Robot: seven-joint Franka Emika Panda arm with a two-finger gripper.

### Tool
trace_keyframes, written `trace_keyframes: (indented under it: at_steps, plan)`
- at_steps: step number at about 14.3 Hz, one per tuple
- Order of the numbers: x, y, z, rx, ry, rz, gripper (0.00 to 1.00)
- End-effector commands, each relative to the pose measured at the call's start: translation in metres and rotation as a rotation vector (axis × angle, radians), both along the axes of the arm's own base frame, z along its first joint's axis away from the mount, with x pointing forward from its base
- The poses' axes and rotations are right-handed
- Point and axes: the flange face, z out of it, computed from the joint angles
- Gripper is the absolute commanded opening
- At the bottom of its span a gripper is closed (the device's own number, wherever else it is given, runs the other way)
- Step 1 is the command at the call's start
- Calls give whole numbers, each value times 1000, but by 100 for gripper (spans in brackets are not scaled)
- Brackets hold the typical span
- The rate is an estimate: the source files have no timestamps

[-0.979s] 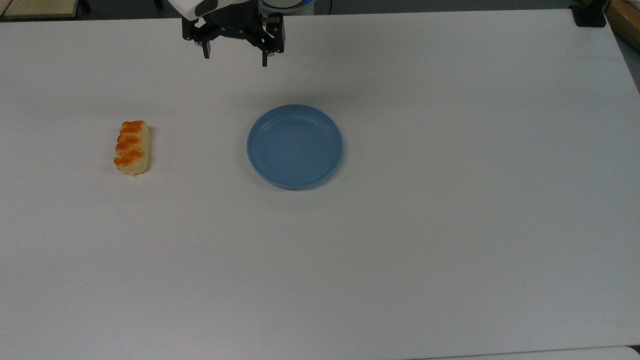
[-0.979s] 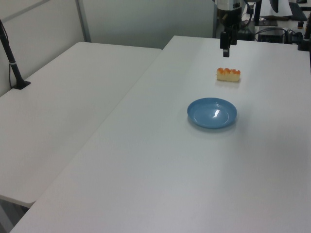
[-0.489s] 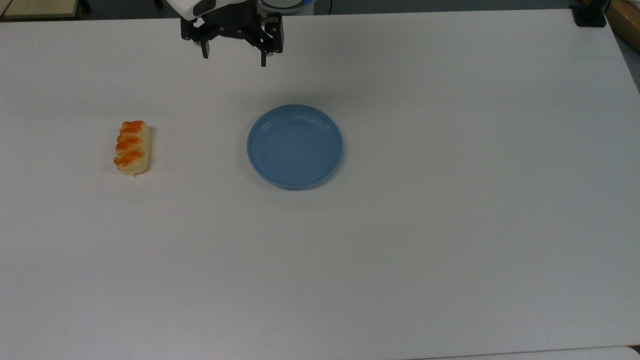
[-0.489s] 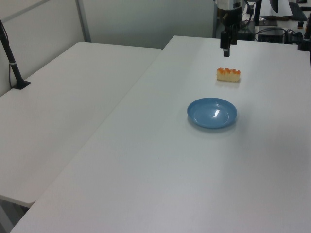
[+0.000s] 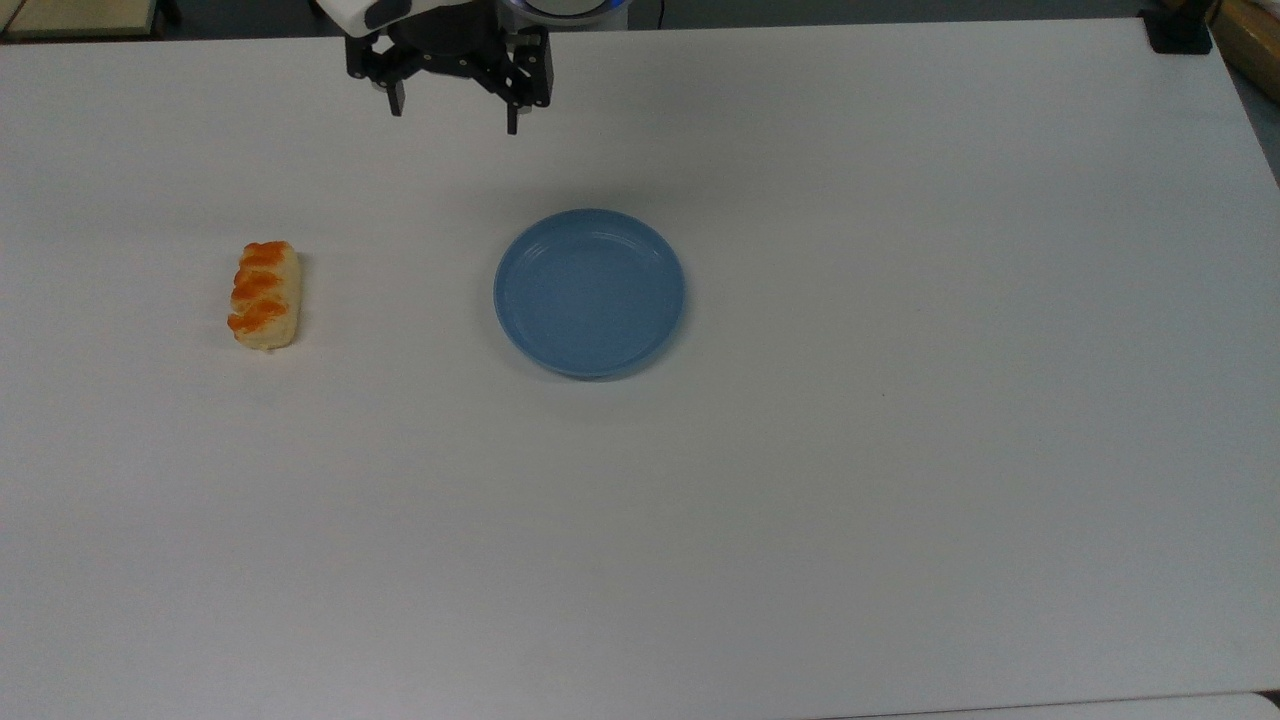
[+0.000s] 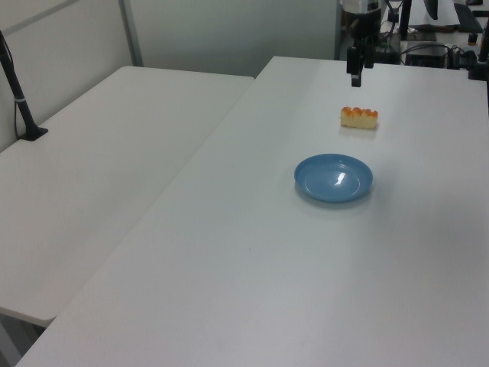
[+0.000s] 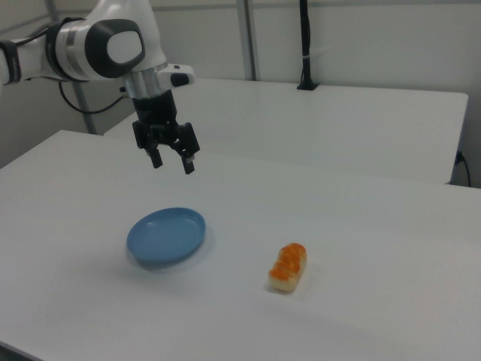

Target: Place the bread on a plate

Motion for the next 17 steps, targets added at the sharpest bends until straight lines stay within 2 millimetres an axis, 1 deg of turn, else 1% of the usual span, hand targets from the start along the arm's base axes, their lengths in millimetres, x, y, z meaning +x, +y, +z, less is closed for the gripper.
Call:
trace_keyframes:
  at_steps: [1, 2, 3, 5, 7, 10, 11, 13, 15, 17]
  plan:
    - [6, -47, 4, -1, -71, -31, 100]
    - [8, -66, -2, -5, -79, -39, 100]
    - [9, -81, -4, -4, -91, -50, 100]
    - [11, -105, -6, -3, -123, -65, 100]
    - [19, -123, -29, -15, -113, -73, 100]
    - [35, -149, -68, -41, -125, -91, 100]
    - [40, -158, -90, -56, -106, -95, 100]
    - [44, -169, -117, -63, -81, -86, 100]
    - [42, -179, -133, -65, -45, -42, 100]
    - [35, -195, -141, -64, -20, -12, 100]
